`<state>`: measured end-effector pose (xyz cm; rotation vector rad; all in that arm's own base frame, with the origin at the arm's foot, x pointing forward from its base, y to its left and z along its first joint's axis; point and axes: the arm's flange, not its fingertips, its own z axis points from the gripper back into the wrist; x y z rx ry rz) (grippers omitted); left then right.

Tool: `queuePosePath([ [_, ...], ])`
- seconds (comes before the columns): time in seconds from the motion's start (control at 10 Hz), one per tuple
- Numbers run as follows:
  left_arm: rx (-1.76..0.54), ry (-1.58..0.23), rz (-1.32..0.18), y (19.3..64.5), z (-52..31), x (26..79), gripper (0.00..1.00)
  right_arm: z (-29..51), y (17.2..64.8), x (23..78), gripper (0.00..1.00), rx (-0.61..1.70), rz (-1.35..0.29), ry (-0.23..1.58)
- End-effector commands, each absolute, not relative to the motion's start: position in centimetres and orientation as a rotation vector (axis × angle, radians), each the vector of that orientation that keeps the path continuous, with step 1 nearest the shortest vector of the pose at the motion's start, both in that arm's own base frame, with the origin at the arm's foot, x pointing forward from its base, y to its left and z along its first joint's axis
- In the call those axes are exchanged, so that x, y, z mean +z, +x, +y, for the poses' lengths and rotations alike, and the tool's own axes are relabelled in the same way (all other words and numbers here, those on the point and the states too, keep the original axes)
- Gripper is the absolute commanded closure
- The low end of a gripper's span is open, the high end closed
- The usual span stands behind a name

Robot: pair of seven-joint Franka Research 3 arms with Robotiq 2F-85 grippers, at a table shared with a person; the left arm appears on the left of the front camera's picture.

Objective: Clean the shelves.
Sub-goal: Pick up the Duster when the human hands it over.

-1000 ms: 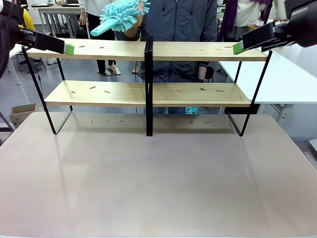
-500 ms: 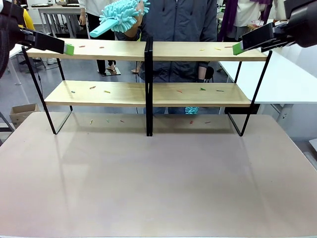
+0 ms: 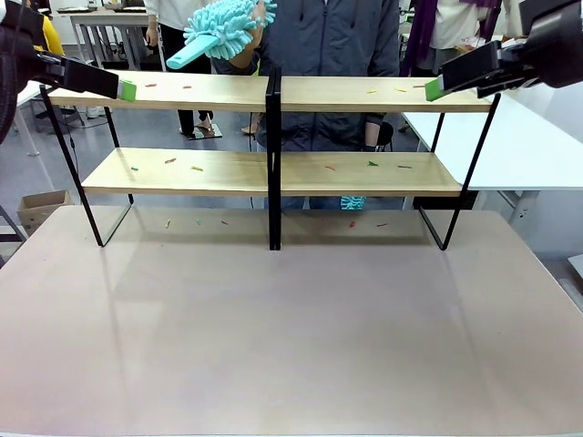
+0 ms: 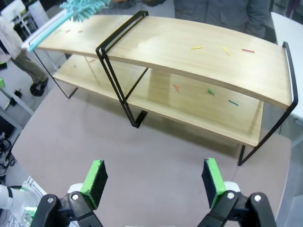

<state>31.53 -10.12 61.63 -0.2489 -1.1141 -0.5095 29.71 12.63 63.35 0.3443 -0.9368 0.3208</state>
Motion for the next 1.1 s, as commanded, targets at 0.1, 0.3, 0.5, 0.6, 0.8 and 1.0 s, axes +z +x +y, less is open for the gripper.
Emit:
queuePosePath([
  [0.1,-0.505,-0.250,-1.123,31.6,-10.1,61.7,0.00,16.2,30.4,64.3,0.00,0.128,-0.942,0.392],
  [0.3,-0.505,-0.250,-1.123,31.6,-10.1,61.7,0.00,18.1,29.9,64.4,0.00,0.082,-0.939,0.364],
  [0.5,-0.505,-0.250,-1.123,31.6,-10.1,61.7,0.00,20.0,29.5,64.3,0.00,0.071,-0.946,0.301],
  [0.6,-0.505,-0.250,-1.123,31.6,-10.1,61.7,0.00,20.1,29.4,64.3,0.00,0.056,-0.955,0.284],
  [0.8,-0.505,-0.250,-1.123,31.6,-10.1,61.7,0.00,19.8,29.2,64.5,0.00,0.061,-0.950,0.283],
  [1.0,-0.505,-0.250,-1.123,31.6,-10.1,61.7,0.00,20.0,28.9,64.3,0.00,0.113,-0.918,0.272],
])
